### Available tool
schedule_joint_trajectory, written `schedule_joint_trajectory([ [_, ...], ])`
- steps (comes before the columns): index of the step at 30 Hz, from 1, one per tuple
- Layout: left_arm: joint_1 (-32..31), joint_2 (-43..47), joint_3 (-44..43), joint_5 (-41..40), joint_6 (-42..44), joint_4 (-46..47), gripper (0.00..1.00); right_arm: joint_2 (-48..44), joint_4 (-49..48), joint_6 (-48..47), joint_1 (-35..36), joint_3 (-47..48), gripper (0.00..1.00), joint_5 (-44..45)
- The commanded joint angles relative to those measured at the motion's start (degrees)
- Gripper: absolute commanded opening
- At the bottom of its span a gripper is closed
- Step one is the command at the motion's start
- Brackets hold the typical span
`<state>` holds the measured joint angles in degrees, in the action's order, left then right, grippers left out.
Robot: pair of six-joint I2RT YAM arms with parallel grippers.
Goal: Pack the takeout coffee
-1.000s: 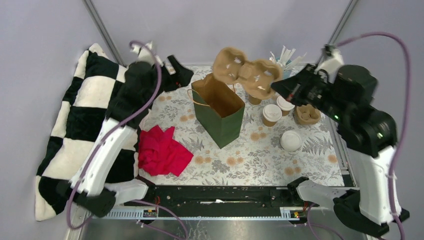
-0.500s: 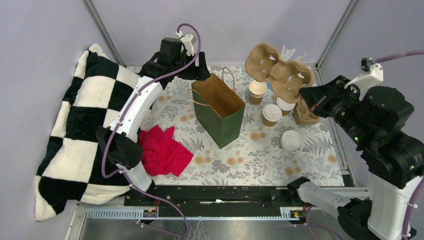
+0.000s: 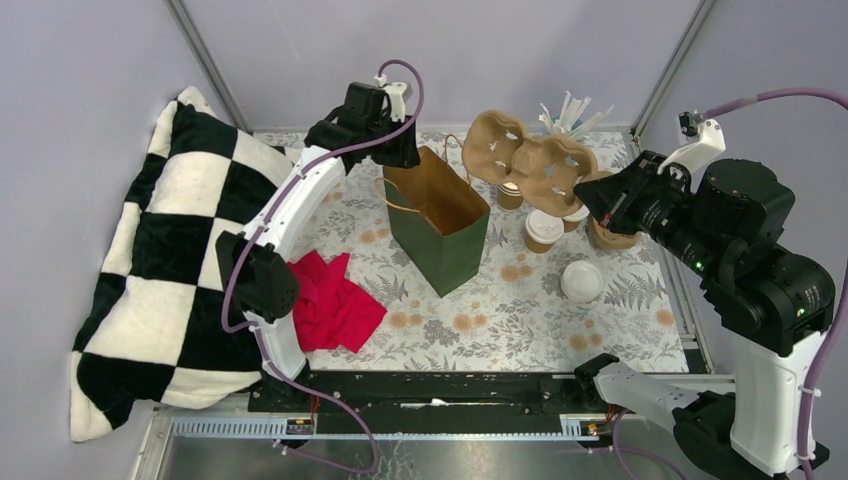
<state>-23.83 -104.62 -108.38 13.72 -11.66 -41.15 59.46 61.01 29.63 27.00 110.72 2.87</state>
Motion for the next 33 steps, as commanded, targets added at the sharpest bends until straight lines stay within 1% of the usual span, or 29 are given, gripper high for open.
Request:
schedule_joint_trajectory([
  [1, -2.54, -1.18, -4.79, -6.36, 2.31, -1.61, 0.39, 0.87, -1.7, -1.97, 0.27, 0.52, 0.0, -7.07],
  [3, -3.28, -1.26, -5.42, -10.36, 1.63, -2.34, 0.31, 1.32, -1.41, -1.82, 0.32, 0.21, 0.0, -9.31],
  [8, -4.98, 1.24, -3.63, -18.09, -1.82, -2.53, 0.1, 4.51, 4.89, 0.42, 0.3, 3.73, 0.0, -8.66],
  [11, -5.6, 4.56, -1.24, -20.63, -7.72, -2.48, 0.03, 6.63, 8.16, 1.57, 0.31, 6.04, 0.0, -8.75],
  [15, -5.86, 9.38, 3.09, -19.38, -18.8, -2.53, 0.0, 8.44, 10.33, 2.3, 0.24, 6.53, 0.0, -10.46],
  [18, -5.98, 13.06, 8.34, -15.81, -25.64, -1.73, 0.0, 10.23, 12.68, 2.41, 0.32, 6.99, 0.0, -10.86],
  [20, -6.44, 16.21, 13.61, -12.26, -29.21, 1.19, 0.0, 11.26, 14.02, 2.71, 0.29, 7.01, 0.0, -9.54],
  [23, -7.36, 20.08, 20.4, -9.79, -32.71, 3.52, 0.0, 12.96, 15.84, 2.81, 0.26, 8.02, 0.0, -7.81],
  [27, -8.91, 24.17, 25.97, -8.59, -35.94, 3.96, 0.0, 14.22, 16.09, 1.28, 0.3, 10.11, 0.0, -9.51],
  [33, -13.9, 30.05, 30.22, -13.38, -38.59, 3.28, 0.0, 14.94, 17.97, -4.08, 0.32, 10.55, 0.0, -12.29],
])
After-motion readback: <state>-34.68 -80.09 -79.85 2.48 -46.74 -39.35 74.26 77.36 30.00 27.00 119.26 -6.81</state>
